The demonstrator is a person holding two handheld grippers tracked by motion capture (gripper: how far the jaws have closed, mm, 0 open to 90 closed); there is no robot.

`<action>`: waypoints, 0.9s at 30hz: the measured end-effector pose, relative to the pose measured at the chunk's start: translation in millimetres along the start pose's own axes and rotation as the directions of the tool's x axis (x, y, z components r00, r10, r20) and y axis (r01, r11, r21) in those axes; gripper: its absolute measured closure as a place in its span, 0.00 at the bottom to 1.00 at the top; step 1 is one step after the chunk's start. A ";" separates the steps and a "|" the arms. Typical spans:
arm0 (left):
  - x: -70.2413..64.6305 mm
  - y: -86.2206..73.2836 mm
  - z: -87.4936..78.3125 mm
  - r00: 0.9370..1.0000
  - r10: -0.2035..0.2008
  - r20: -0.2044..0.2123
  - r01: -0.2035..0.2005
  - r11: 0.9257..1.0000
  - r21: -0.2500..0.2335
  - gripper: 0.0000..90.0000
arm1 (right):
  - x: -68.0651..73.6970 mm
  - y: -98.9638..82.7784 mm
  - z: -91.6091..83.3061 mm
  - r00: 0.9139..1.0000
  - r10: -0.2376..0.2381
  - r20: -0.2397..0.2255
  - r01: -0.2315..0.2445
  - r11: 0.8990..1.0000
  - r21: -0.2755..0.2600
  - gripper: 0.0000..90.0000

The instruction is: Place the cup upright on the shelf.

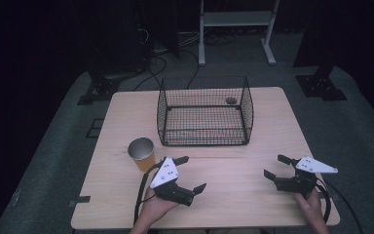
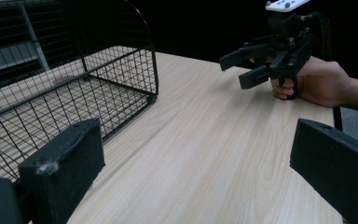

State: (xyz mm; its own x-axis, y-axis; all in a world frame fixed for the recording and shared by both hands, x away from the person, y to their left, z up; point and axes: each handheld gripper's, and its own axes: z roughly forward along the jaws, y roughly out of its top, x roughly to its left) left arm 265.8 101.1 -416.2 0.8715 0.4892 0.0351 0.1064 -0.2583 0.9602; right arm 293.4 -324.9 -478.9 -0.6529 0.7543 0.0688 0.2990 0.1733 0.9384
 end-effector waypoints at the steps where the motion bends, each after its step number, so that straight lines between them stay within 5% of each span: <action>1: 0.0 0.0 0.0 1.000 0.000 0.000 0.000 1.000 0.000 0.03 | 0.0 0.0 -0.1 1.000 0.002 0.000 -0.002 1.000 0.000 0.14; 27: 9.8 23.8 -36.8 0.996 0.027 -0.083 -0.029 0.999 -0.023 0.02 | 0.0 0.0 0.1 1.000 0.001 0.001 -0.001 1.000 0.001 0.14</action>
State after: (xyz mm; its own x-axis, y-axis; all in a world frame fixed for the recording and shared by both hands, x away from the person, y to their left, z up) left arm 259.2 130.4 -382.8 0.8315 0.5492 0.0836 0.0700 -0.2528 0.9650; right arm 293.5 -324.8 -479.0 -0.6520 0.7550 0.0692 0.3001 0.1733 0.9380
